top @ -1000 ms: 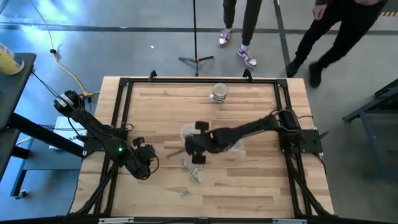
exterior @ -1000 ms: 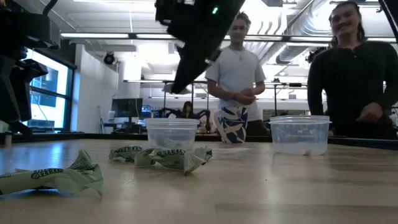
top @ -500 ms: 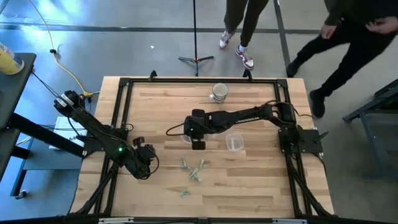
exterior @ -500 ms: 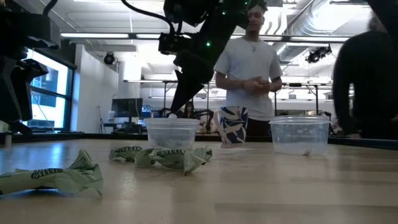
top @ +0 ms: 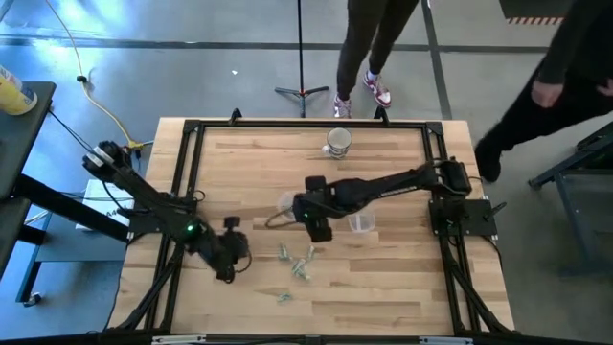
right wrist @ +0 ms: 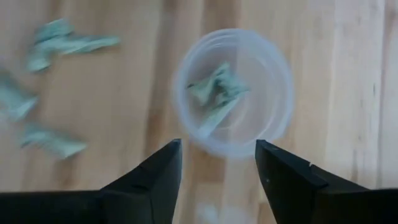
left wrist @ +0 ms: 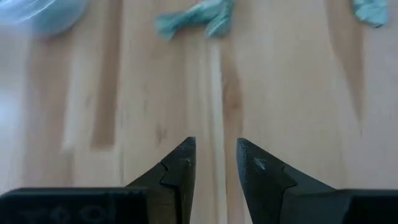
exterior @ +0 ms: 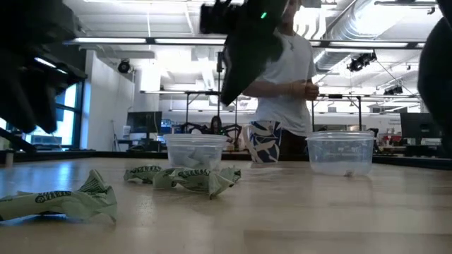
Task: Pick and place Stevia / Truvia into bins
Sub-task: Put the green stevia packet into the left transparent container
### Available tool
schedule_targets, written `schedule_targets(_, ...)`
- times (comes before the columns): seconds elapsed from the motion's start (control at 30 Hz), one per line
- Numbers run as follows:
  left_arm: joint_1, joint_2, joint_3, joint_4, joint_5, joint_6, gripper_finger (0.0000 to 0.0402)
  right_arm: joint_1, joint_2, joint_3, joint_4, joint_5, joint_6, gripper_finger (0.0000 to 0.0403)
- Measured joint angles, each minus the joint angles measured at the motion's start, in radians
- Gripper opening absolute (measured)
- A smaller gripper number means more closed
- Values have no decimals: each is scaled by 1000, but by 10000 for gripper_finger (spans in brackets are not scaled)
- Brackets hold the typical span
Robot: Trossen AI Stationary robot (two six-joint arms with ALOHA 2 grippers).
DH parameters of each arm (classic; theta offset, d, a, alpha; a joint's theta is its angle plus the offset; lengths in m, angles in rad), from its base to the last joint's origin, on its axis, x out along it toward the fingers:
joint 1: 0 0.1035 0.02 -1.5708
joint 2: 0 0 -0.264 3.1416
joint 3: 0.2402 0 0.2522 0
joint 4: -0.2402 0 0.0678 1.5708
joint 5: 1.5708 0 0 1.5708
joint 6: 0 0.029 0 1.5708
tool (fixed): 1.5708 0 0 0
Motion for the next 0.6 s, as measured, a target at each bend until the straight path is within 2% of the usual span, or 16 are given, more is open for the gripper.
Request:
schedule_targets(0.1, 106, 37, -20, 149, 75, 169, 150, 42, -30, 0, -77, 42, 45, 192)
schedule_targets(0.2, 221, 75, -21, 215, 112, 360, 150, 74, -51, 0, -147, 93, 97, 189)
schedule_targets(0.27, 296, 102, -20, 269, 183, 493, 150, 94, -68, -13, -188, 136, 135, 189)
schedule_targets(0.43, 420, 165, 26, 303, 322, 705, 150, 138, -205, -220, -194, 171, 309, 190)
schedule_targets(0.6, 432, 203, 107, 287, 382, 864, 150, 180, -387, -420, -179, 206, 546, 189)
